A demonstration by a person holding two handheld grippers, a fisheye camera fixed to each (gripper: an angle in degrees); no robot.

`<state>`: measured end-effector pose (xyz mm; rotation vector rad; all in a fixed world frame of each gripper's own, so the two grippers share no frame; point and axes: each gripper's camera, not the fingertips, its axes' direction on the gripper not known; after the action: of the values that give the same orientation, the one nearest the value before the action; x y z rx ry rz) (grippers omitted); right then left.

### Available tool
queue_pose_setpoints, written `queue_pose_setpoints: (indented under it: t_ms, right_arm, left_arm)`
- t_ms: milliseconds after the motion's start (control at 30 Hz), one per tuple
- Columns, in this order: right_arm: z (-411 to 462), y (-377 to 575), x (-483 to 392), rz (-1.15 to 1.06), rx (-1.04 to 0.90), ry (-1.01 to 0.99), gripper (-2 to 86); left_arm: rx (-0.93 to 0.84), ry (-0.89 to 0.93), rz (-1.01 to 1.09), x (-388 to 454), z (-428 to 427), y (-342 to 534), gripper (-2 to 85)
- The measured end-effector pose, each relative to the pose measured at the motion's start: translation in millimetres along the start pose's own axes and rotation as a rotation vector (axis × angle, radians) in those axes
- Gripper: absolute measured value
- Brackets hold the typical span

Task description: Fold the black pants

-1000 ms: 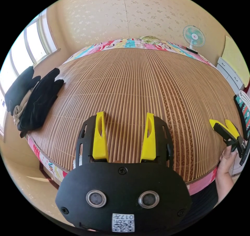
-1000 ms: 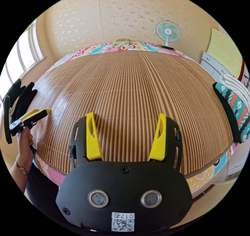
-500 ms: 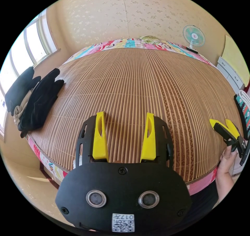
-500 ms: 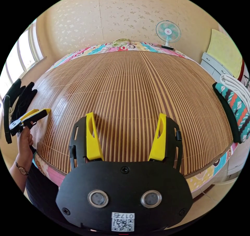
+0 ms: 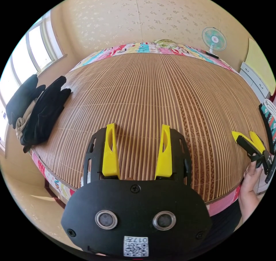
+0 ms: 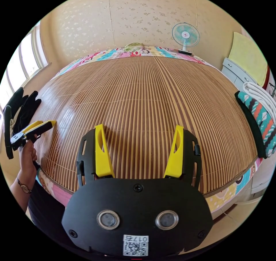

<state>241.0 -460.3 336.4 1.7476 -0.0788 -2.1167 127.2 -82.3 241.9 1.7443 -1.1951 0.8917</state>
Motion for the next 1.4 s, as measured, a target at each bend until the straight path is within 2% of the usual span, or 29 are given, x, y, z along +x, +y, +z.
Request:
queue_pose_setpoints:
  t_ms: [333,467,533,567,600,667,800,867,1000,1033,1167,1267,1300,1367,1400]
  right_arm:
    - [33,-61,-7,0.013,-0.100,-0.015,30.5]
    - [47,-116,-9,0.015,-0.355,-0.027,26.6]
    - [47,-139,-7,0.067,-0.472,-0.032,18.9]
    - [40,-152,-7,0.091,-0.511,-0.102,9.1]
    - [28,-163,-9,0.109,-0.525,-0.211,6.5]
    - [13,-178,-12,0.149,-0.573,-0.295,4.5]
    - [-25,-203,-36,0.160,-0.643,-0.342,1.8]
    - [-35,-209,-48,0.158,-0.684,-0.337,1.2]
    - [-42,-220,-69,0.183,-0.747,-0.329,0.6]
    - [-41,-222,-70,0.192,-0.757,-0.325,0.6]
    - [-47,-240,-74,0.270,-0.754,-0.349,0.4]
    - [-57,-261,-70,0.319,-0.713,-0.403,0.4]
    - [-60,-270,-69,0.323,-0.701,-0.428,0.4]
    - [-64,-285,-65,0.316,-0.680,-0.462,0.4]
    - [-67,-295,-61,0.304,-0.659,-0.487,0.4]
  left_arm:
    - [-0.062,0.036,-0.025,0,-9,-69,20.2]
    - [-0.167,0.096,-0.099,-25,-20,-102,13.7]
    - [-0.213,0.241,-0.139,-60,-42,-124,9.0]
    - [-0.217,0.255,-0.173,-72,-49,-129,8.4]
    - [-0.219,0.278,-0.252,-102,-65,-139,7.6]
    - [-0.199,0.290,-0.327,-153,-89,-158,7.1]
    - [-0.190,0.042,-0.406,-282,-125,-207,6.1]
    - [-0.239,-0.012,-0.403,-334,-116,-223,6.3]
    - [-0.485,-0.040,-0.329,-411,-48,-242,12.5]
    - [-0.542,-0.014,-0.286,-418,-27,-242,13.0]
    - [-0.559,0.089,-0.295,-435,-17,-244,11.6]
    - [-0.584,0.286,-0.482,-473,-31,-247,4.6]
    - [-0.575,0.404,-0.571,-494,-41,-246,2.8]
    - [-0.485,0.646,-0.622,-521,-63,-251,1.3]
    - [-0.347,0.829,-0.609,-533,-87,-260,0.7]
